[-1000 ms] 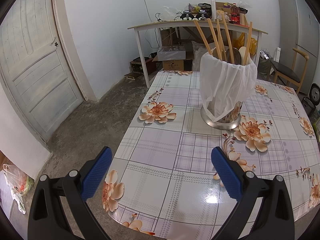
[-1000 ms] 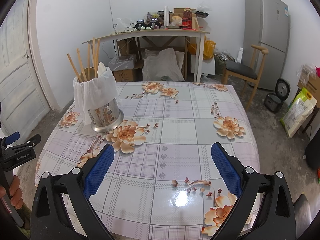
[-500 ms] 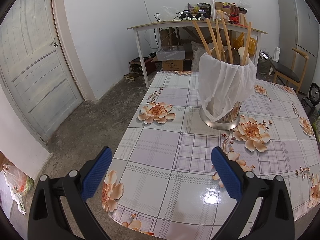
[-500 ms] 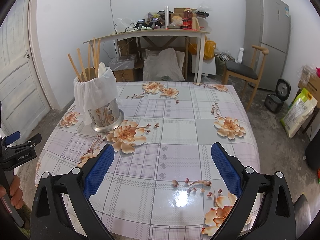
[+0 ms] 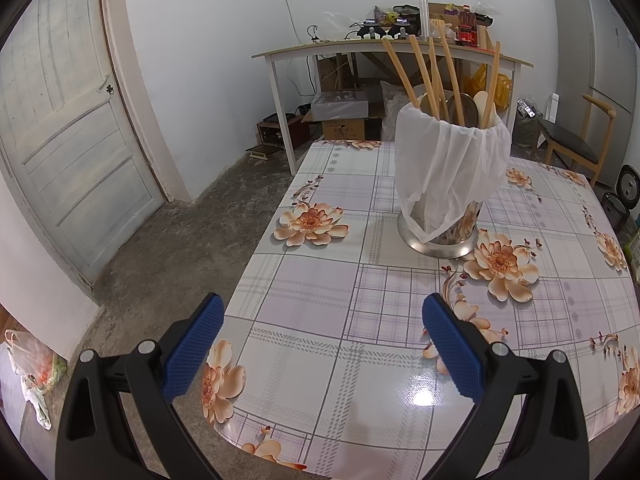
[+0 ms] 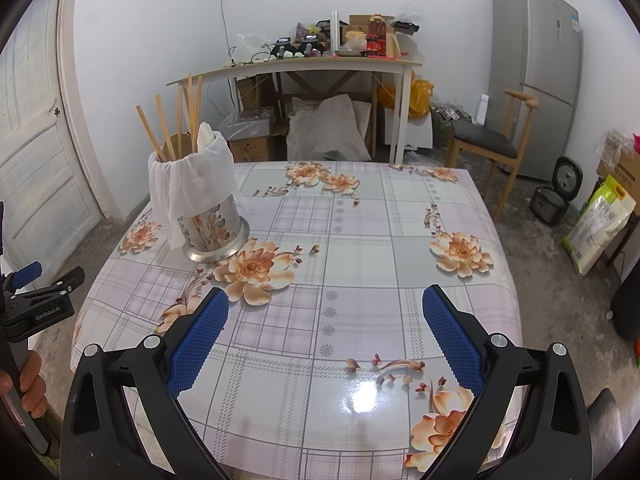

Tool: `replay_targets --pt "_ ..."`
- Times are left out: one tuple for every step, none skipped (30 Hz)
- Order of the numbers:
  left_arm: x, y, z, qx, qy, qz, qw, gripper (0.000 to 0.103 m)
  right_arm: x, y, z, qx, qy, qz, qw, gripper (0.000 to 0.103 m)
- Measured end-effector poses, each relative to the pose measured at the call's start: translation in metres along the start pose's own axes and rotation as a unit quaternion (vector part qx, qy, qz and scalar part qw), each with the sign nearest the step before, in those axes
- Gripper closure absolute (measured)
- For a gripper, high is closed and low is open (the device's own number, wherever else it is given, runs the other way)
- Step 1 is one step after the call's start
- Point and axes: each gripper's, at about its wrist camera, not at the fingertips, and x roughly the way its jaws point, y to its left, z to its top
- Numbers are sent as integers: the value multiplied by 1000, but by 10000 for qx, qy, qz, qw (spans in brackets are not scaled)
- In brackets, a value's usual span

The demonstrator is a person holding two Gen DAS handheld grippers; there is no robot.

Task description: Organize utensils

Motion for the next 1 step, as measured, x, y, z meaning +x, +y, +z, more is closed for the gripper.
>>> replay_targets --pt "0 0 1 3 -1 -2 10000 6 0 1 0 0 1 0 10000 9"
